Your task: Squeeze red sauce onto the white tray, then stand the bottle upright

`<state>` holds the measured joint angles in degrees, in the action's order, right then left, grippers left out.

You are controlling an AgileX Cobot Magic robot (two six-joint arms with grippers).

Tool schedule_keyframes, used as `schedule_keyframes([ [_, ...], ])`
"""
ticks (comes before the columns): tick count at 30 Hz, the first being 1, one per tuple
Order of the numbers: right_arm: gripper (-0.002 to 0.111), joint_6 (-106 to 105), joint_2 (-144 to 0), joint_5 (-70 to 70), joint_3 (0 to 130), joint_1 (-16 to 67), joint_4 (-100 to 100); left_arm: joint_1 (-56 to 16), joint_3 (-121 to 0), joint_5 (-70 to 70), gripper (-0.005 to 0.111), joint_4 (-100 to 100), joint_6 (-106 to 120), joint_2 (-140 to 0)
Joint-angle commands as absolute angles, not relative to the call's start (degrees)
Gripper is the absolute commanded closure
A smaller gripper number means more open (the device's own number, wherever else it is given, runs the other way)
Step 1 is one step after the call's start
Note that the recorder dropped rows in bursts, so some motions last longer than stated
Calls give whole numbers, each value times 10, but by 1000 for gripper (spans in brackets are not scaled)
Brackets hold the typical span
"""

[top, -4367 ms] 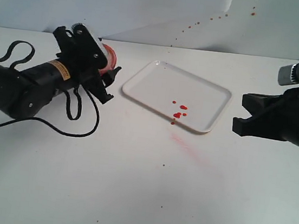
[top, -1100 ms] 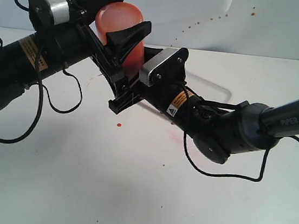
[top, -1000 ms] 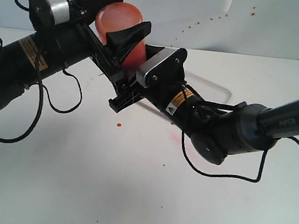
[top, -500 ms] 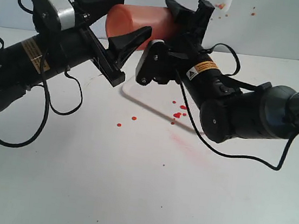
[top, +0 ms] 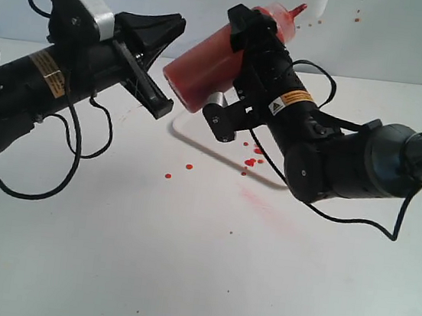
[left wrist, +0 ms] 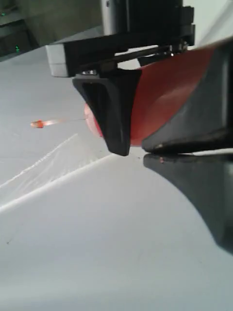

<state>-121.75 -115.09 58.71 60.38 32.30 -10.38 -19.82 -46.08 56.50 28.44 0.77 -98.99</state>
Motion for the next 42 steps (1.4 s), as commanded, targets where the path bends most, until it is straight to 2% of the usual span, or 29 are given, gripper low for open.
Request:
schedule_keyframes([
  [1, 108, -1229, -1141, 630, 608, 321, -47, -199, -463, 481, 106, 236, 45, -987],
  [6, 108, -1228, -1141, 636, 608, 321, -20, -199, -462, 401, 104, 215, 63, -987],
  [11, 108, -1228, -1141, 633, 608, 321, -25, -199, -460, 406, 88, 204, 61, -987],
  [14, 108, -1228, -1141, 606, 608, 321, -28, -199, -460, 407, 68, 174, 61, -987],
  [19, 108, -1228, -1142, 587, 611, 319, -21, -199, -460, 404, 14, 136, 61, -987],
  [21, 108, -1228, -1142, 571, 624, 318, -28, -199, -460, 388, 3, 145, 61, -987],
  [33, 108, -1228, -1144, 453, 719, 314, -52, -199, -463, 357, 2, 268, -47, -975],
  [42, 108, -1228, -1144, 447, 719, 273, -40, -199, -463, 284, 2, 334, -108, -901],
])
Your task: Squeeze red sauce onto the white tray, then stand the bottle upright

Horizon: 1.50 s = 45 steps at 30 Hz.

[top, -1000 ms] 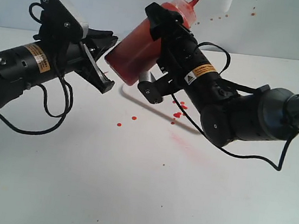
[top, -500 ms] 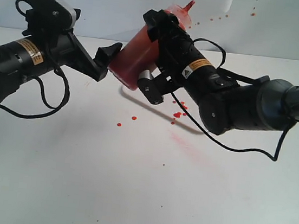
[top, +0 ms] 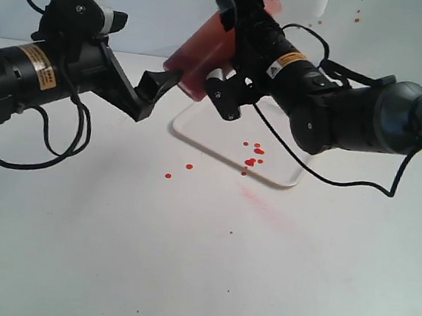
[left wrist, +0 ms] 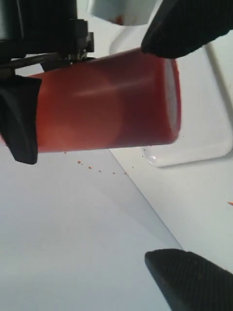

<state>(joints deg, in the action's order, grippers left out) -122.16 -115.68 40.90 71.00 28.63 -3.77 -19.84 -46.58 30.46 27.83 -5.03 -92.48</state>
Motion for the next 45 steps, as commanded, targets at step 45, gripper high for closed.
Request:
schedule_keyframes([
  [45, 108, -1228, -1144, 426, 719, 332, 105, -199, -530, 311, 2, 295, -55, -1023],
])
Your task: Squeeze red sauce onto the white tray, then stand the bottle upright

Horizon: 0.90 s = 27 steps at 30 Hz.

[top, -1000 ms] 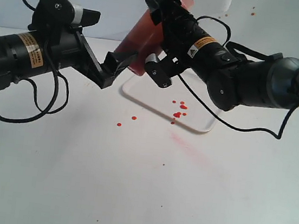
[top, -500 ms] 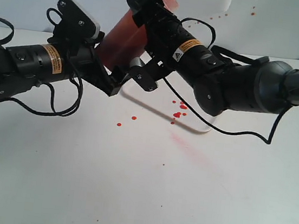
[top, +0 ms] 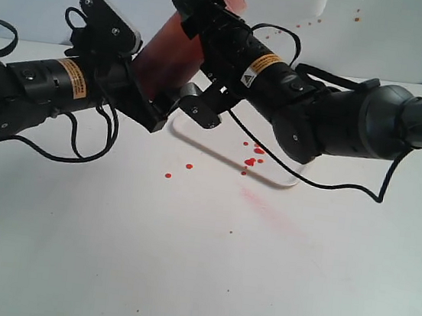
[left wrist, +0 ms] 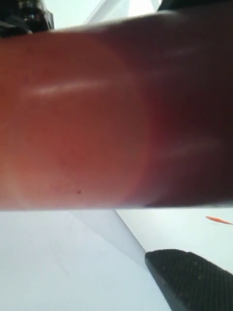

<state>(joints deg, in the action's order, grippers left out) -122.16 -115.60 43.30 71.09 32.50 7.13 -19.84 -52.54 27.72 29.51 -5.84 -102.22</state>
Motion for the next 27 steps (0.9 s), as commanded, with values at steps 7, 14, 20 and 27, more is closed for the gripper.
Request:
schedule_keyframes([
  [7, 108, -1228, -1144, 373, 719, 332, 111, -199, -530, 330, 2, 325, -57, -1023],
  [14, 108, -1228, -1144, 363, 719, 332, 129, -202, -530, 331, 2, 326, -80, -1023],
  [20, 108, -1228, -1144, 357, 719, 333, 146, -202, -530, 320, 2, 323, -108, -1025],
  [27, 108, -1228, -1144, 391, 719, 333, 159, -202, -550, 302, 3, 323, -126, -1074],
])
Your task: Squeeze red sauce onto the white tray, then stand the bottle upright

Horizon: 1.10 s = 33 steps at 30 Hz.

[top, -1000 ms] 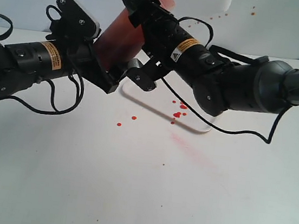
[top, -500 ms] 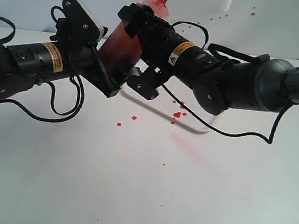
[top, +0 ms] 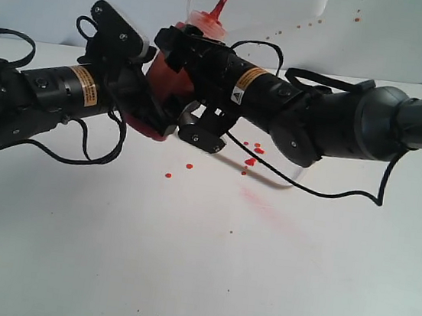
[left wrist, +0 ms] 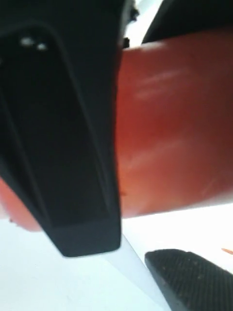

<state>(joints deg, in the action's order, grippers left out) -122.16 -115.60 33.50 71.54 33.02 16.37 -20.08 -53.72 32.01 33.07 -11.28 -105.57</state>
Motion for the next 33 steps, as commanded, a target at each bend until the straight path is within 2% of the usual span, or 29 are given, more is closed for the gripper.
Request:
schedule_keyframes([
  [1, 108, -1228, -1144, 391, 719, 333, 159, -202, -550, 302, 5, 323, -126, -1074],
  [2, 108, -1228, -1144, 391, 719, 333, 159, -202, -550, 302, 11, 323, -131, -1074],
  [3, 108, -1228, -1144, 391, 719, 333, 163, -202, -550, 302, 22, 323, -132, -1074],
  [8, 108, -1228, -1144, 391, 719, 333, 176, -202, -549, 297, 106, 350, -185, -1074],
  [19, 108, -1167, -1144, 475, 719, 333, 174, -202, -540, 288, 107, 349, -246, -1074],
  [21, 104, -1163, -1144, 476, 719, 333, 174, -202, -538, 309, 107, 345, -253, -1075],
  [23, 87, -1154, -1144, 455, 719, 333, 152, -202, -534, 350, 107, 332, -253, -1086],
  [24, 70, -1149, -1144, 455, 719, 333, 133, -202, -534, 361, 107, 332, -253, -1095],
  [25, 61, -1143, -1144, 460, 719, 333, 120, -202, -534, 361, 107, 330, -253, -1102],
  [26, 43, -1115, -1144, 476, 719, 333, 101, -199, -534, 363, 107, 320, -252, -1112],
  [27, 35, -1094, -1144, 483, 719, 333, 96, -199, -534, 372, 107, 317, -252, -1119],
  [30, 24, -1032, -1144, 512, 719, 333, 87, -188, -534, 408, 107, 314, -252, -1128],
  [33, 23, -1000, -1144, 538, 719, 338, 60, -173, -534, 409, 107, 314, -252, -1128],
])
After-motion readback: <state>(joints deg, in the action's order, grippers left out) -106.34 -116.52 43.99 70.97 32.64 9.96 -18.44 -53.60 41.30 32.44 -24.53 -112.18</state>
